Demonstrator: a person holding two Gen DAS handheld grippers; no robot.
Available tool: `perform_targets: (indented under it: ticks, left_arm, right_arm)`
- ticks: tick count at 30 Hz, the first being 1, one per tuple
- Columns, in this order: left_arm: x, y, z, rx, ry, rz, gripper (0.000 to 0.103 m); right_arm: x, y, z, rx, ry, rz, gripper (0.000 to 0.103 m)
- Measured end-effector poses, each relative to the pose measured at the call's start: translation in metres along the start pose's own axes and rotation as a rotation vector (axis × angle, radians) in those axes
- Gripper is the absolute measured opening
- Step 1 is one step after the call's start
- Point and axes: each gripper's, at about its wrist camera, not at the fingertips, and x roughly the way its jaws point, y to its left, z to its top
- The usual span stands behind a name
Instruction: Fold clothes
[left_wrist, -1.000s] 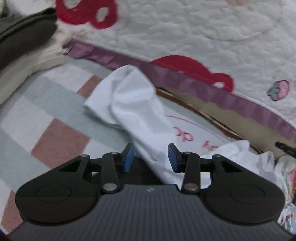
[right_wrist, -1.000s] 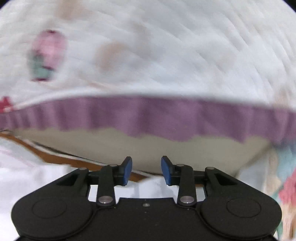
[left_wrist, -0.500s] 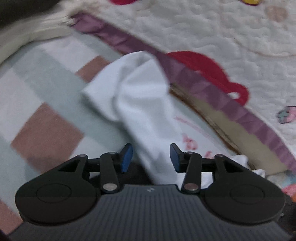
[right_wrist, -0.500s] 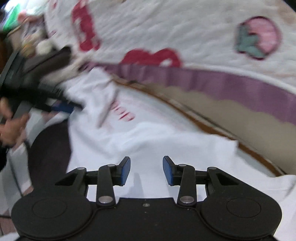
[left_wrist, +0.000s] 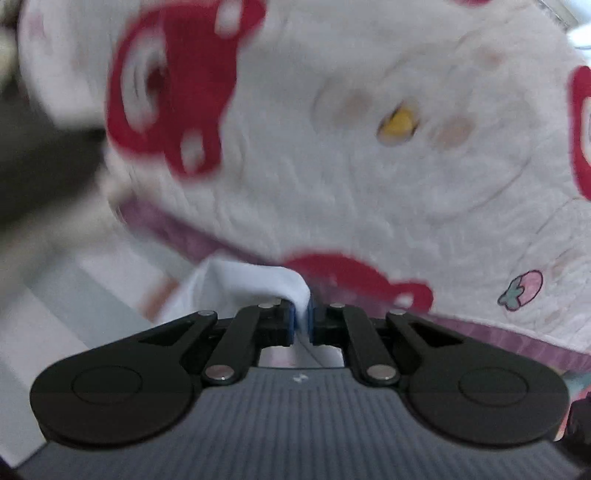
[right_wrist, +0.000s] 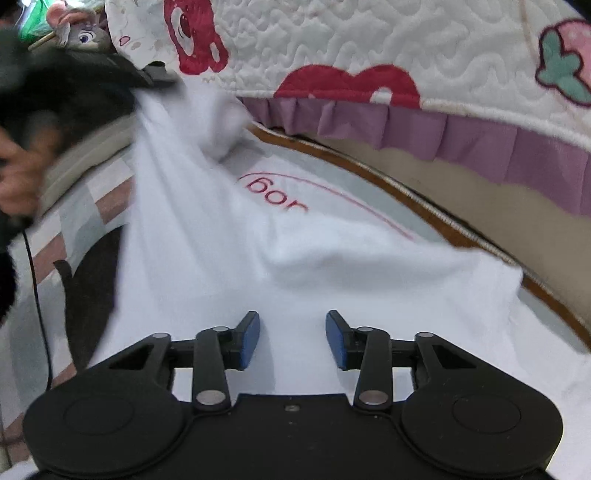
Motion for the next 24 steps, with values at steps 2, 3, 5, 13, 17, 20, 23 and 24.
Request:
perform_targets:
  ticks: [2,3,5,13,17,20,23,24]
  left_arm:
    - [-0.006,0.008,-0.014,0.014,0.068,0.104,0.007]
    - [-0.008,0.013,-0.021,0.019,0.109,0.157,0.008]
    - [-0.002,0.036,-0.040,-0.030,0.214,0.224,0.008]
    - [0.013,0.059,-0.040,-0.134,0.255,0.176,0.010]
    - [0.015,0.066,-0.043,-0.140,0.295,0.163,0.009]
    - [0.016,0.072,-0.044,-0.155,0.320,0.147,0.009]
    - [0.017,0.076,-0.045,-0.166,0.326,0.130,0.009]
    - [0.017,0.077,-0.045,-0.165,0.328,0.127,0.009]
  right_arm:
    - [0.001,-0.002,-0.004,0.014,0.013,-0.001,0.055]
    - [0.002,-0.003,-0.005,0.013,0.024,-0.009,0.055]
    - [0.004,-0.005,-0.008,0.012,0.047,-0.026,0.055]
    - [-0.013,-0.018,0.018,0.022,0.002,-0.088,0.055]
    - [-0.014,-0.014,0.052,-0.087,-0.027,-0.150,0.057]
    - [0.008,-0.006,0.073,-0.247,0.066,-0.139,0.057]
    - [0.029,-0.019,0.086,-0.203,0.132,-0.042,0.057]
    - [0.035,-0.025,0.088,-0.178,0.141,-0.029,0.057]
